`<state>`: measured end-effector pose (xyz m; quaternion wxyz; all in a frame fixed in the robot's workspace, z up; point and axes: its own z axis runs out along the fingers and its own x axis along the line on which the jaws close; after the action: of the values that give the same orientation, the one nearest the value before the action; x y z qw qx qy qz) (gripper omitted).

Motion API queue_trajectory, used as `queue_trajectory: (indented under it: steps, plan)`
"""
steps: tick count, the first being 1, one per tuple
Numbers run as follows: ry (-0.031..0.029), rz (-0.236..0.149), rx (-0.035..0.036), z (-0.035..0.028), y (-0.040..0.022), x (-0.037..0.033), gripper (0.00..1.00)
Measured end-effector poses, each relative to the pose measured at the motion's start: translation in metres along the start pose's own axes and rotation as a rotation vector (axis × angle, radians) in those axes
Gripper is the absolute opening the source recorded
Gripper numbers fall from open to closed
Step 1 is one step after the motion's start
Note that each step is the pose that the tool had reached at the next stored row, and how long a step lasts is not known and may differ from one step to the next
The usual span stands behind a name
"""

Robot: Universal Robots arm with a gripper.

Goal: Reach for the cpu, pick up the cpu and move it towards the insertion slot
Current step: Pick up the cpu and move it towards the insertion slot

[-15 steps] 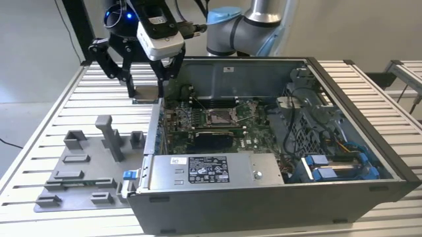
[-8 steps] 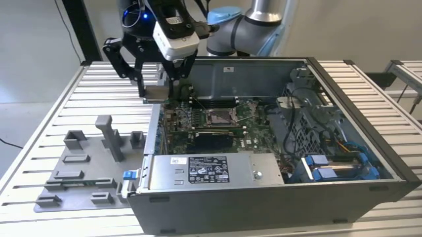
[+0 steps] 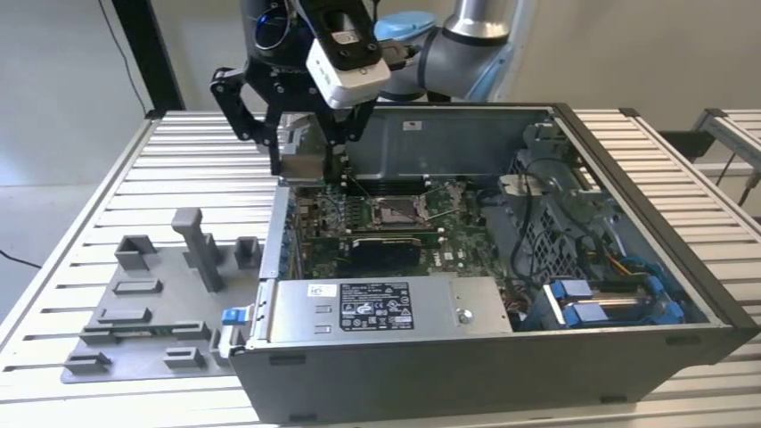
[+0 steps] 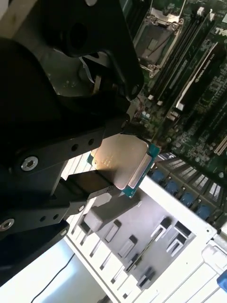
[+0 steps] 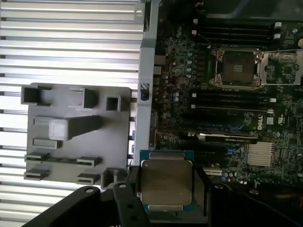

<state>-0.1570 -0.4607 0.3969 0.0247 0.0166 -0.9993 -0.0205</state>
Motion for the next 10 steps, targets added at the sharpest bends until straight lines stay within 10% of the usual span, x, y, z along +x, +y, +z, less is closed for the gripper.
queue_trajectory:
  steps: [10]
  plan:
    - [0.0037,0.0,-0.0001,-0.0012,-0.0007,-0.023,0.0]
